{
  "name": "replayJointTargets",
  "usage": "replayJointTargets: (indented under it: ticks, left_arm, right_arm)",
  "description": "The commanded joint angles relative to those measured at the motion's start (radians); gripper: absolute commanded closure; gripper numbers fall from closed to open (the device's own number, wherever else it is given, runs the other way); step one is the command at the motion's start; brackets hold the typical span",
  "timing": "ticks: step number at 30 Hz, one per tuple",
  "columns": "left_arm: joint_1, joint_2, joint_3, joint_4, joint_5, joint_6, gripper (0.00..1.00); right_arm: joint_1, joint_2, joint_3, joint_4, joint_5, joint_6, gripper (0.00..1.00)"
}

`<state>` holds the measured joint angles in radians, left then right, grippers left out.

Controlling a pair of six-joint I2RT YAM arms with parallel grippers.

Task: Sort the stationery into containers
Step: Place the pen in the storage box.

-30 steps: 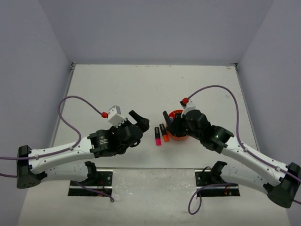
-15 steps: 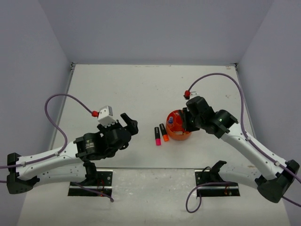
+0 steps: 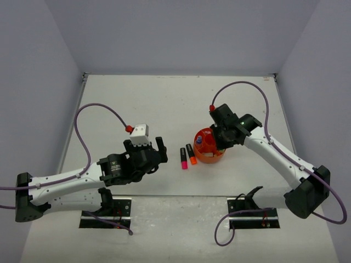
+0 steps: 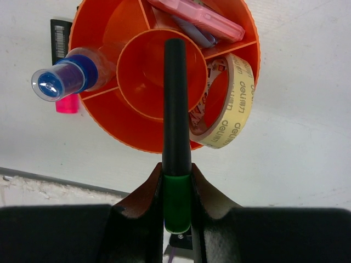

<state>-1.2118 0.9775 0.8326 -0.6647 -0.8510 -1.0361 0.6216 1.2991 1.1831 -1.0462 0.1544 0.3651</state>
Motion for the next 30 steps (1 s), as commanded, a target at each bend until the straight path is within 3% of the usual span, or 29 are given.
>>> replayJointTargets:
  ticks: [1, 18, 23, 30]
  left_arm:
    - [0.0, -0.007, 0.016, 0.054, -0.017, 0.047, 0.0]
    - [0.0, -0.048, -0.026, 0.08, -0.005, 0.044, 0.0]
    - [0.0, -0.056, -0.033, 0.081, -0.008, 0.037, 0.0]
    - [0.0, -0.076, -0.057, 0.082, -0.02, 0.022, 0.0]
  right_arm:
    - [0.0, 0.022, 0.035, -0.032, -0.034, -0.042, 0.94]
    - [0.0, 0.031, 0.046, -0.06, -0.038, -0.062, 0.85]
    - [0.0, 0.064, 0.062, -0.063, -0.029, -0.072, 0.79]
    - [0.0, 0.086, 0.093, -0.067, -0.008, -0.074, 0.62]
